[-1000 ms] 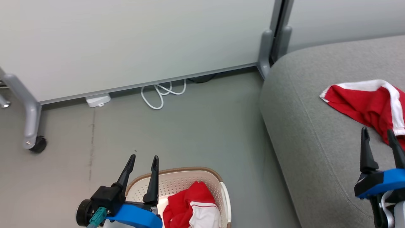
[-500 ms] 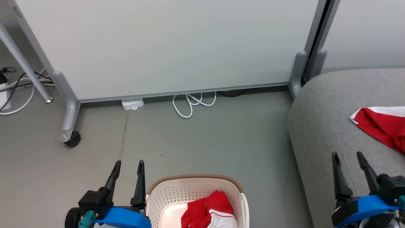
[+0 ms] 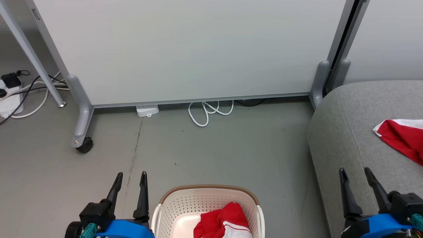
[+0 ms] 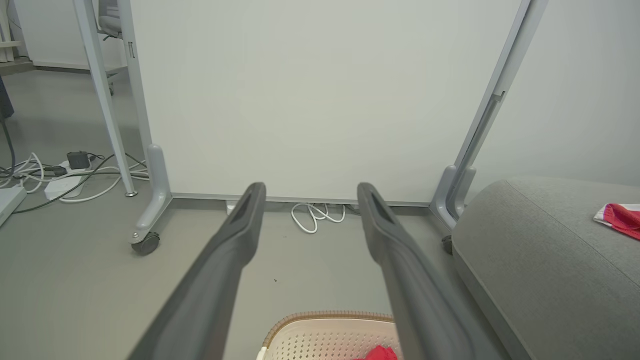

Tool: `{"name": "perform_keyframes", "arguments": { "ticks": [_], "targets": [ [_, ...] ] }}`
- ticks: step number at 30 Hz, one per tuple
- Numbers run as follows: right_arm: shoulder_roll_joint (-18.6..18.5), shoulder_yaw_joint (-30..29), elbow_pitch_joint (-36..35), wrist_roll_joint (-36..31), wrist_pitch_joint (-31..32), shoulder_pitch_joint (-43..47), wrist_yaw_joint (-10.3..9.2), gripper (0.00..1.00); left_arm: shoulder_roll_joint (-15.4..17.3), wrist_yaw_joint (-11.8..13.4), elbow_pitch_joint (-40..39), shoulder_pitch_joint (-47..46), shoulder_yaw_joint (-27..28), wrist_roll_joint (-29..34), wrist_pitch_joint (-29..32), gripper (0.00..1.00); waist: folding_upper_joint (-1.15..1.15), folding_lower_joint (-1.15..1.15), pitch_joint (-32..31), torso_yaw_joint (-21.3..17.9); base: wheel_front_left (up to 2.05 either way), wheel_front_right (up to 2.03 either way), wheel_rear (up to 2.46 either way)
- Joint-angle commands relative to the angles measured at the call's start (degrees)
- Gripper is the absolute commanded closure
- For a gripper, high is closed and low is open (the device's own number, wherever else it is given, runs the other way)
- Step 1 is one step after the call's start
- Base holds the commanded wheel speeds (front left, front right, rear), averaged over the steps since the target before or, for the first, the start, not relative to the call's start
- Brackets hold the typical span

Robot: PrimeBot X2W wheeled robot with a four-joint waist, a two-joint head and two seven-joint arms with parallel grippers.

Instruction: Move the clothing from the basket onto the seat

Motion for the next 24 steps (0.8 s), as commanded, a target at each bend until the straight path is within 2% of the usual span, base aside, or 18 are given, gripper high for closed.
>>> {"name": "perform_keyframes", "arguments": {
  "ticks": [1,15,24],
  "targets": [
    [0.2,0.1,0.0,0.5,-0.1,0.5,0.03,0.00,-0.1,-0.3,0.1,0.4,0.2,0.2,-0.3,0.00,0.00,0.00,0.0,0.0,0.00,0.00,0.00],
    [0.2,1.3,0.7,1.7,-0.5,0.6,0.03,0.00,-0.1,-0.5,0.3,-0.1,-0.3,0.3,-0.3,0.00,0.00,0.00,0.6,-1.3,0.00,0.00,0.00],
    [0.2,1.5,0.9,0.3,-0.3,-0.1,0.03,0.00,-0.1,-0.6,0.4,-0.5,-0.6,-0.3,-0.3,0.00,0.00,0.00,1.1,-2.1,0.00,0.00,0.00]
  ]
}}
